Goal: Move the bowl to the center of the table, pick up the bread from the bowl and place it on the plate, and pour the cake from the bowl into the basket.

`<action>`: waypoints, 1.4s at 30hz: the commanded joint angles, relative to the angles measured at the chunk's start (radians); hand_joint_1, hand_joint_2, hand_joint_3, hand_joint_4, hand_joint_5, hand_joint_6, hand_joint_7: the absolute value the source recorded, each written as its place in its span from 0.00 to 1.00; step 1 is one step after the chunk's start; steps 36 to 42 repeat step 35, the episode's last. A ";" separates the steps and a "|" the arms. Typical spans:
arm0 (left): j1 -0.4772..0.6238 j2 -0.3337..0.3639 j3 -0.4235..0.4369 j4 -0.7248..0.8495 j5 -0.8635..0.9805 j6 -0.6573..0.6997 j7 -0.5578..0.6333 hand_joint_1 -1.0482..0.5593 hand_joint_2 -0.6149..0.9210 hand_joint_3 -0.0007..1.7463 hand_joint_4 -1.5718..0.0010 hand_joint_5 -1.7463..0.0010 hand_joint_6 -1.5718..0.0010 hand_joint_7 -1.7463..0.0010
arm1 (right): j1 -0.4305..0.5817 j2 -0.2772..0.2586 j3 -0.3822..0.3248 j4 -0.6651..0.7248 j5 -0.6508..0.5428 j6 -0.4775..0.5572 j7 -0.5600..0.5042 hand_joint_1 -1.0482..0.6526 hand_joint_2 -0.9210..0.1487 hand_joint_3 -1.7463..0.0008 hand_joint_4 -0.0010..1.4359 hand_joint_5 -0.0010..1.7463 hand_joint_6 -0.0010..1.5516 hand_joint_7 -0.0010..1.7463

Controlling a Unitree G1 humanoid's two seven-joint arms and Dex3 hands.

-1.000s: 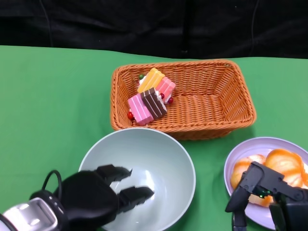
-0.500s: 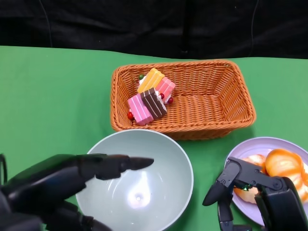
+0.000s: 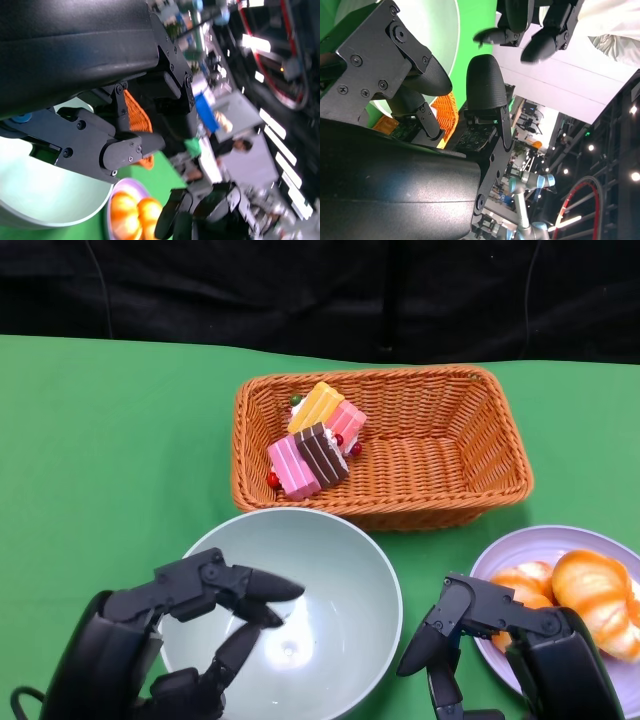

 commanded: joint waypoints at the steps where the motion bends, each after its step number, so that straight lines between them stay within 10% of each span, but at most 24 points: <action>1: 0.025 -0.028 -0.004 0.041 -0.025 -0.033 0.036 0.62 0.76 0.72 0.50 0.04 0.54 0.17 | -0.027 -0.009 -0.002 0.005 0.013 -0.015 0.005 0.62 0.64 0.07 0.63 0.97 0.56 0.74; 42: 0.024 -0.021 0.003 0.166 -0.135 -0.147 0.005 0.61 0.72 0.73 0.44 0.02 0.48 0.17 | -0.009 -0.011 -0.062 0.087 0.001 -0.171 -0.043 0.63 0.71 0.00 0.64 0.95 0.56 0.81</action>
